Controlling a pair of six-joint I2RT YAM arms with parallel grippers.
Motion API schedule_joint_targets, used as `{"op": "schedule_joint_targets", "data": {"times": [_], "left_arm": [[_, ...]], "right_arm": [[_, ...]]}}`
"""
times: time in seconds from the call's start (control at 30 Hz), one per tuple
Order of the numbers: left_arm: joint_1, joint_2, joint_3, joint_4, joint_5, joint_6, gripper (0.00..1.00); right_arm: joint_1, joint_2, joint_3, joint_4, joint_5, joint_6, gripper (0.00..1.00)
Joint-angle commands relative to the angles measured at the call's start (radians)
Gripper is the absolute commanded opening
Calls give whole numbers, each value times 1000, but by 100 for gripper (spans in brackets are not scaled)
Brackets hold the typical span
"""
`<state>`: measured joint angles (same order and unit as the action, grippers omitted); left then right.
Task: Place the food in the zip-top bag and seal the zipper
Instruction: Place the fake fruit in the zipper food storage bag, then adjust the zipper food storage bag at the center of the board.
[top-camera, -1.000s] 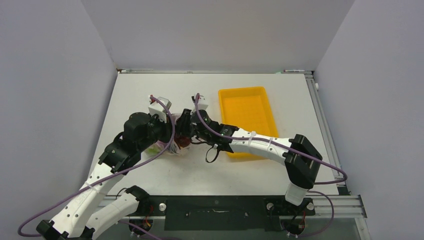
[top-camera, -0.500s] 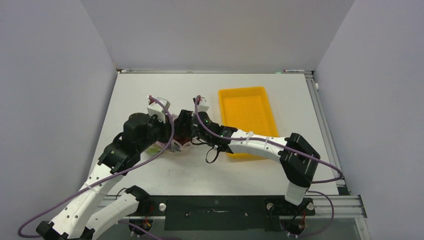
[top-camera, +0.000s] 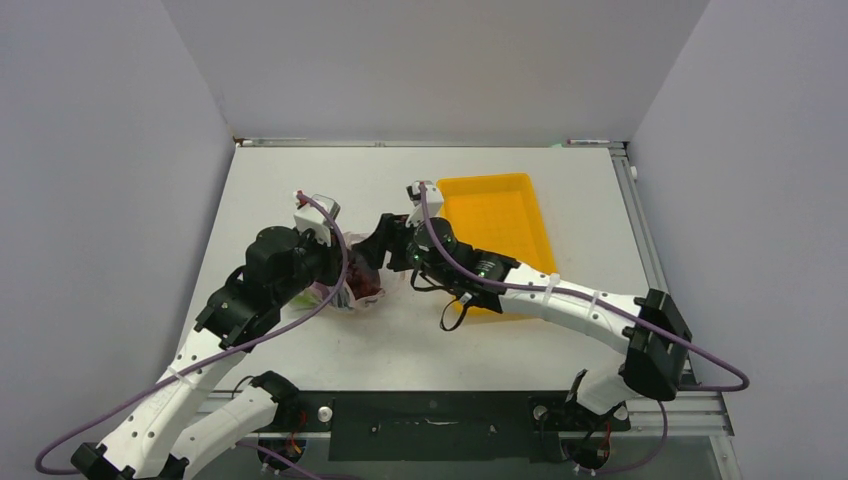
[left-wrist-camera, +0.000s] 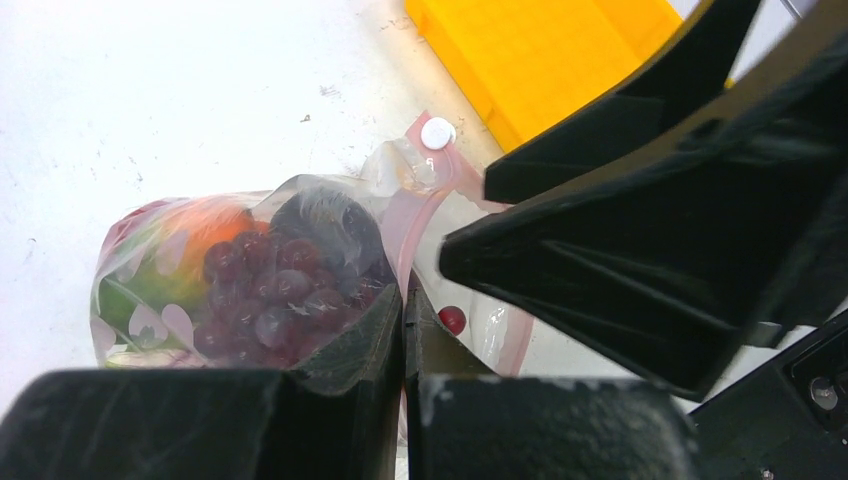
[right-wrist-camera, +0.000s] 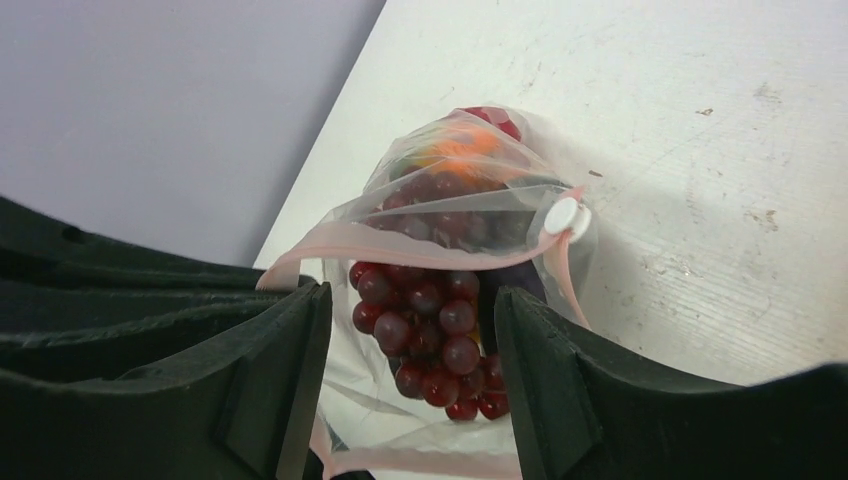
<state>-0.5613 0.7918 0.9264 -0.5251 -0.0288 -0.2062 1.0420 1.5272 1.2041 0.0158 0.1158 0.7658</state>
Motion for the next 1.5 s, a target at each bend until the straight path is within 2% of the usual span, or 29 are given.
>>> {"op": "schedule_joint_targets", "data": {"times": [0.0, 0.37, 0.83, 1.1, 1.33, 1.47], "left_arm": [[-3, -3, 22, 41, 6, -10, 0], [-3, -4, 21, 41, 7, -10, 0], [-3, -3, 23, 40, 9, -9, 0], [-4, -5, 22, 37, 10, -9, 0], [-5, -6, 22, 39, 10, -7, 0], [-5, -5, 25, 34, 9, -1, 0]], "right_arm": [[5, -112, -37, -48, 51, -56, 61], [2, -223, -184, -74, 103, -29, 61], [-17, -116, -306, 91, 26, 97, 54], [-40, -62, -308, 148, 10, 134, 39], [-47, -68, -296, 148, 11, 123, 6], [-46, -119, -295, 134, 23, 102, 5]]}}
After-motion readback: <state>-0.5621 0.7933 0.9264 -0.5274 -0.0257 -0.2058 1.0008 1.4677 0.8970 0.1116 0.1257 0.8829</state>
